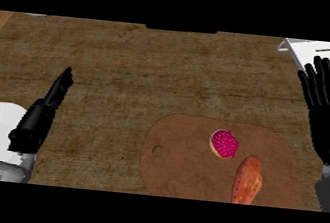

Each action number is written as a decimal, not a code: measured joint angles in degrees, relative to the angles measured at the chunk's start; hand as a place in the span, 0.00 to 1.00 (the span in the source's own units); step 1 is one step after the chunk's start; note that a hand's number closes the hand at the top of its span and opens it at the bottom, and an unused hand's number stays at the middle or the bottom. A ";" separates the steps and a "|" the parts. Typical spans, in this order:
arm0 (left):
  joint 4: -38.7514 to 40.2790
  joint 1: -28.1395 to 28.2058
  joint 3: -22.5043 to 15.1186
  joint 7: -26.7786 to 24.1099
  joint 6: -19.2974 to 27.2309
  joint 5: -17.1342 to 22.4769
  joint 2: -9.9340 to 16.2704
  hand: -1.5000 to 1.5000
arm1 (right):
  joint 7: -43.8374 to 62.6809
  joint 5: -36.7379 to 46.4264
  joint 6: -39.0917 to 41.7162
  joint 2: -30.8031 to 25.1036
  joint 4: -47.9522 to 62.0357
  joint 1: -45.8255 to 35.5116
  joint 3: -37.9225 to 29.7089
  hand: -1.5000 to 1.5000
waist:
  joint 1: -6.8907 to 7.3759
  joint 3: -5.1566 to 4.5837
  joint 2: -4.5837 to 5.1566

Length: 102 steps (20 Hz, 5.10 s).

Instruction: Pick the cupcake from the cutting board and place it in the tiered basket

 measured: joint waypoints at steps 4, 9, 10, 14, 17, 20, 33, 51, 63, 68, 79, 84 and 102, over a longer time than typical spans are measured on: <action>1.46 4.69 0.22 0.71 1.72 0.10 -2.19 0.50 | 1.94 3.39 -3.28 -1.63 -2.81 -0.19 -1.93 1.00 | 0.48 -0.51 -0.19; 4.08 8.95 1.37 4.05 4.72 2.44 -5.78 0.50 | 7.24 9.79 -14.34 -4.40 -0.28 3.11 -9.21 0.00 | -1.49 -0.95 -0.11; 4.14 9.09 1.55 4.35 5.14 2.71 -6.31 0.50 | 8.13 9.73 -17.48 -2.78 -0.26 3.95 -10.70 0.00 | -1.66 -0.84 -0.23; 4.23 9.01 1.19 4.95 6.55 2.50 -8.53 0.50 | 7.82 12.05 -26.56 3.94 -6.00 9.62 -11.23 0.00 | -1.16 -0.60 -0.52; 4.68 8.68 0.81 4.78 7.14 1.76 -9.88 0.50 | 10.16 14.13 -27.82 4.65 -13.82 14.49 -9.40 0.00 | -0.67 -0.50 -0.62; 4.15 8.63 0.95 6.01 7.16 1.72 -9.87 0.50 | 17.21 18.02 -27.30 1.96 -19.71 18.85 -5.61 0.00 | -0.35 -0.61 -0.63; 4.16 7.80 0.20 6.40 7.04 0.63 -10.67 0.50 | 55.56 32.63 -9.53 -22.34 -34.94 23.49 4.70 0.00 | 1.05 -0.91 -0.29; 4.28 7.58 -0.16 5.89 5.60 0.11 -11.57 0.50 | 74.20 52.04 3.36 -16.04 -27.13 4.47 23.57 0.00 | 2.66 -0.71 -0.21; 4.11 7.91 0.27 6.85 5.92 -0.38 -11.98 0.50 | 75.12 56.30 10.54 -0.75 -14.86 -3.52 27.07 0.00 | 1.77 -0.57 -0.41; 3.51 8.36 0.59 7.11 5.68 -0.28 -11.76 0.50 | 75.19 56.51 13.70 3.47 -9.28 -4.63 26.51 0.00 | 1.58 -0.59 -0.42; 3.16 9.10 1.21 6.97 5.77 -0.59 -12.01 0.50 | 74.98 57.28 19.08 10.26 -3.08 -6.21 22.78 0.00 | 0.89 -0.52 -0.52; 3.73 9.07 1.32 6.25 5.73 -0.94 -12.37 0.50 | 74.70 58.47 20.52 13.39 -0.27 -6.54 21.46 0.00 | 0.77 -0.48 -0.52; 4.14 8.95 2.70 5.87 4.56 -0.83 -12.86 0.50 | 70.54 61.95 23.20 18.51 4.23 -3.24 16.11 1.00 | 0.75 -0.38 -0.66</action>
